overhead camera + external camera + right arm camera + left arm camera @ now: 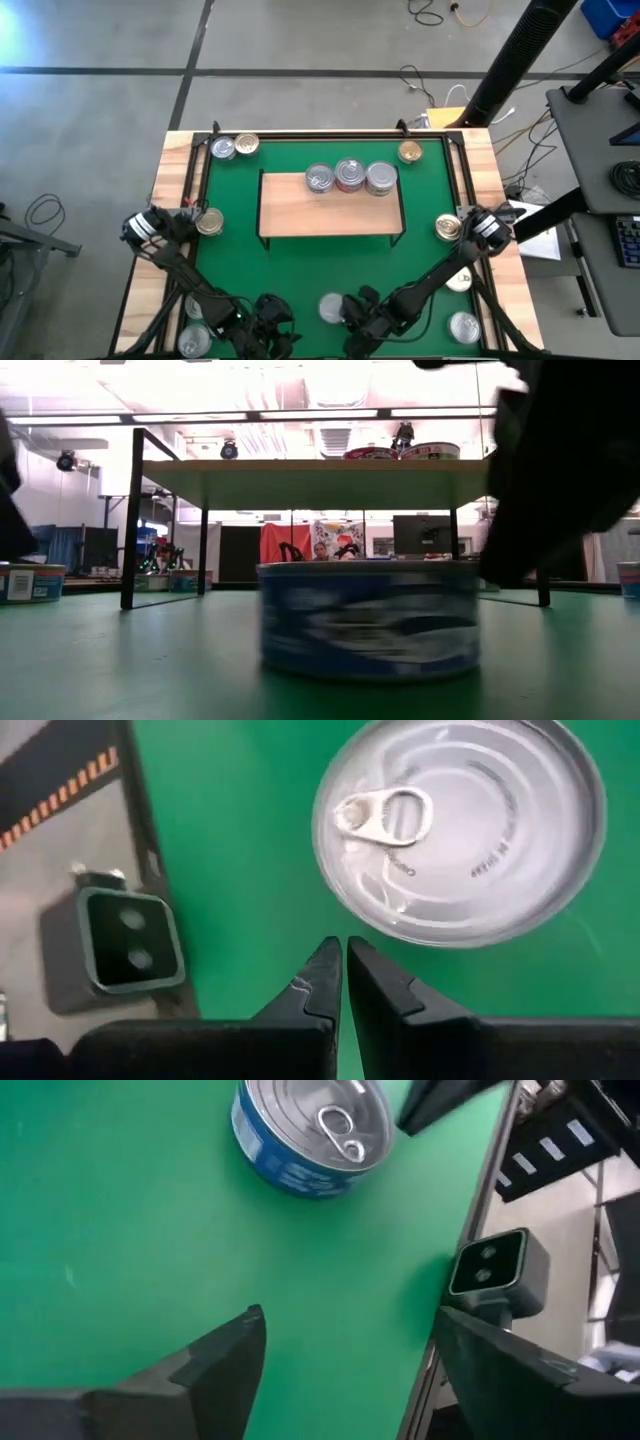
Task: Stack canned seafood by type on shelf
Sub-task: Stack the blue tuna can on top of the blue tuna can on the shelf
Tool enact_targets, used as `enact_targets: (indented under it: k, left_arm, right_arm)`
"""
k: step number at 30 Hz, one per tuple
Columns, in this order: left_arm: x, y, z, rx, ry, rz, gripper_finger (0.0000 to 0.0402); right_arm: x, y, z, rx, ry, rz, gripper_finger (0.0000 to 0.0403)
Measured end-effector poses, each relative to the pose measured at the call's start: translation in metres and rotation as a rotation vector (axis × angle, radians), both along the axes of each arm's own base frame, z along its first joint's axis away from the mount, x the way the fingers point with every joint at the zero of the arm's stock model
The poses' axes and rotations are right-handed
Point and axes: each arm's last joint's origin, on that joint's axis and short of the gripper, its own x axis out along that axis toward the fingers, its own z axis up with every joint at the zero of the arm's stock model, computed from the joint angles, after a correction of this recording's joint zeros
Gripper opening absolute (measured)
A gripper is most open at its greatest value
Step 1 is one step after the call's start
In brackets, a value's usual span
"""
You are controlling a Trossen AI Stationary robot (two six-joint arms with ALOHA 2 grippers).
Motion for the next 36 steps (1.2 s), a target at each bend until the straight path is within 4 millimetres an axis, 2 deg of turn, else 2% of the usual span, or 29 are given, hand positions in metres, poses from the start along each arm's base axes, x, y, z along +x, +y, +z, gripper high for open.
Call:
enact_targets:
  k: [5,9,14,16,20,26,29,32,36]
  left_arm:
    - [0.003,-0.003,-0.016,-0.05,0.021,0.055,0.0314]
    - [0.004,-0.008,-0.023,-0.031,0.002,0.008,0.0334]
    - [0.006,-0.01,-0.031,0.1,-0.025,-0.077,0.0347]
    - [0.008,-0.008,-0.033,0.152,-0.02,-0.102,0.0352]
    - [0.015,0.003,-0.034,0.251,0.003,-0.129,0.0362]
    - [0.023,0.013,-0.035,0.476,-0.022,-0.195,0.0374]
    - [0.026,0.018,-0.034,0.596,-0.035,-0.197,0.0378]
    - [0.032,0.024,-0.033,0.631,-0.032,-0.189,0.0383]
    - [0.038,0.029,-0.033,0.66,-0.025,-0.243,0.0385]
  right_arm:
    - [0.007,0.002,0.014,-0.052,-0.022,0.024,0.0013]
    - [-0.001,-0.005,0.027,-0.143,0.053,0.065,0.0013]
    - [-0.017,-0.013,0.027,-0.291,0.165,0.157,0.0013]
    - [-0.019,-0.013,0.025,-0.295,0.197,0.211,0.0021]
    - [-0.02,-0.012,0.024,-0.297,0.205,0.291,0.0078]
    - [-0.017,-0.018,0.023,-0.319,0.211,0.311,0.0218]
    - [-0.014,-0.027,0.016,-0.339,0.236,0.296,0.0277]
    - [-0.01,-0.033,0.005,-0.401,0.253,0.31,0.0312]
    - [-0.003,-0.038,-0.006,-0.438,0.255,0.326,0.0322]
